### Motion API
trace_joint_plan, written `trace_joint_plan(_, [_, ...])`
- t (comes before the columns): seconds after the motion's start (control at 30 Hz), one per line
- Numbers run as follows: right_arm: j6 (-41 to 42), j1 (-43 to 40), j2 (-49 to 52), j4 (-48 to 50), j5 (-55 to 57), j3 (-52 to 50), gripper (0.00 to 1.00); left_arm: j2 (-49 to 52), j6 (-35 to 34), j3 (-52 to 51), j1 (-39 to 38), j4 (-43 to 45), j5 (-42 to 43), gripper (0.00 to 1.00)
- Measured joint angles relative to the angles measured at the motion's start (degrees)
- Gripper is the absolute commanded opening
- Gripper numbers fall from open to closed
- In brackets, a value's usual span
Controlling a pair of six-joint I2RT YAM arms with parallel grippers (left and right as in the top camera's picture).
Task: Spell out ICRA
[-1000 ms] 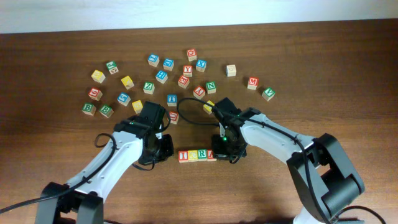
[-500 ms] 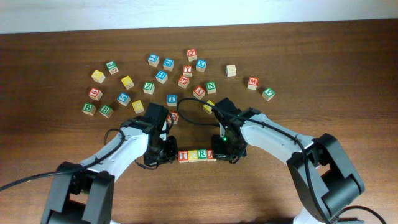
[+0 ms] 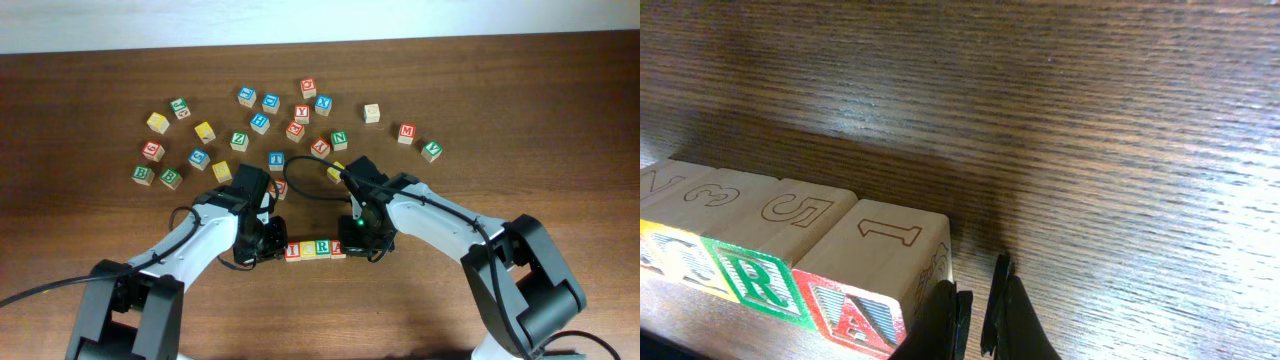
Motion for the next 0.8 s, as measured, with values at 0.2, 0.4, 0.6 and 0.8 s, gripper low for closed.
trace_joint_plan(0.2, [0.0,0.0,0.0,-0.2,0.0,0.0,0.04,0.0,0.0,0.0,0.0,0.0,0.0,0.0])
trace_joint_plan(0.4, [0.0,0.0,0.0,-1.2,-0.5,0.0,0.04,0.0,0.0,0.0,0.0,0.0,0.3,0.0])
trace_joint_plan(0.6, [0.0,0.0,0.0,-0.7,-0.6,0.0,0.04,0.0,0.0,0.0,0.0,-0.1,0.2,0.0])
trace_joint_plan(0.8, [0.0,0.0,0.0,-0.5,-0.5,0.0,0.04,0.0,0.0,0.0,0.0,-0.6,0.0,0.0])
